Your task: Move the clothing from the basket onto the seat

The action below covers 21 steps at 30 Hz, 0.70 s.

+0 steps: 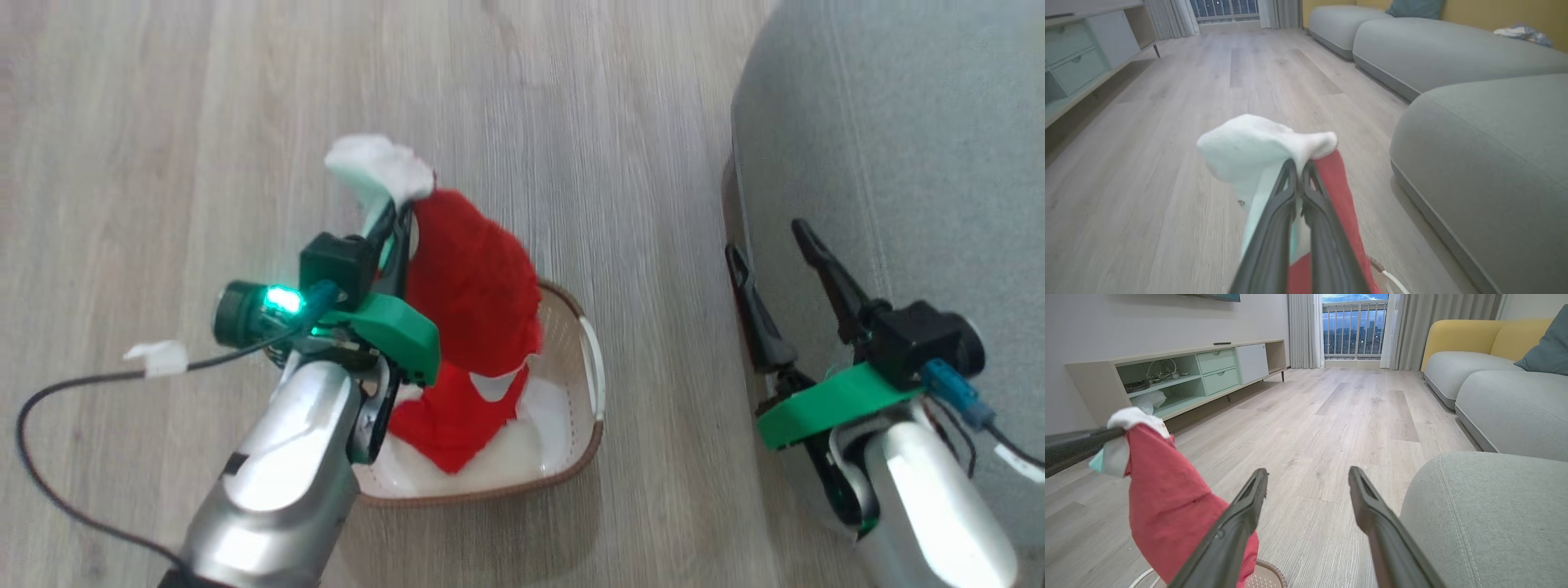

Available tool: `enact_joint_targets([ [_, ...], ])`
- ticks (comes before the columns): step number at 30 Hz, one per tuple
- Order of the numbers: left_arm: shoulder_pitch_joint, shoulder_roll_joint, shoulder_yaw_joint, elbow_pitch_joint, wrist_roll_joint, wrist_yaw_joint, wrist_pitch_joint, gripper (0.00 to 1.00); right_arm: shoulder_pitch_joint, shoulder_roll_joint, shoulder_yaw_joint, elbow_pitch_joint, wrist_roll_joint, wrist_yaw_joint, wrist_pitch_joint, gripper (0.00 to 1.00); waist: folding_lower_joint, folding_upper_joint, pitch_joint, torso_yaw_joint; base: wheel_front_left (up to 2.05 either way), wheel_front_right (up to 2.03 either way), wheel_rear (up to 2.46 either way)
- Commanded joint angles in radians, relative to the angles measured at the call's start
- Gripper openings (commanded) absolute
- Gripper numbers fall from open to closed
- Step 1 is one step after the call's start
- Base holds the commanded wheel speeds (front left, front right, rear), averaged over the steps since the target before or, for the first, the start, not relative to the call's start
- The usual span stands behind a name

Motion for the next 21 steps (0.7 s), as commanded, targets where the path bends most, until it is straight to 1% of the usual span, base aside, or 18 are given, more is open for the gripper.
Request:
enact_joint_targets([
  [1, -0.010, 0.015, 0.057, -0.069, 0.026, -0.007, -0.012, 0.00, 0.007, 0.006, 0.020, -0.026, -0.004, 0.000, -0.006, 1.00, 0.0001, -0.0001, -0.037, 0.011, 0.00, 0.00, 0.00],
  [7, 0.049, -0.006, 0.171, -0.274, 0.117, -0.051, -0.013, 0.00, 0.025, 0.011, 0.036, -0.027, -0.002, 0.000, -0.006, 1.00, 0.0001, -0.0001, -0.083, 0.013, 0.00, 0.00, 0.00],
  [12, 0.081, -0.023, 0.248, -0.423, 0.151, -0.090, -0.013, 0.00, 0.040, 0.010, 0.049, -0.038, 0.000, 0.000, -0.006, 1.00, 0.0001, -0.0001, -0.104, 0.010, 0.00, 0.00, 0.00],
  [18, 0.100, -0.032, 0.304, -0.565, 0.171, -0.139, -0.013, 0.00, 0.057, 0.005, 0.058, -0.058, 0.002, 0.000, -0.006, 1.00, 0.0001, -0.0001, -0.117, 0.003, 0.00, 0.00, 0.00],
  [21, 0.106, -0.033, 0.317, -0.607, 0.176, -0.151, -0.013, 0.00, 0.066, 0.003, 0.066, -0.065, 0.002, 0.000, -0.006, 1.00, 0.0001, -0.0001, -0.125, 0.001, 0.00, 0.00, 0.00],
])
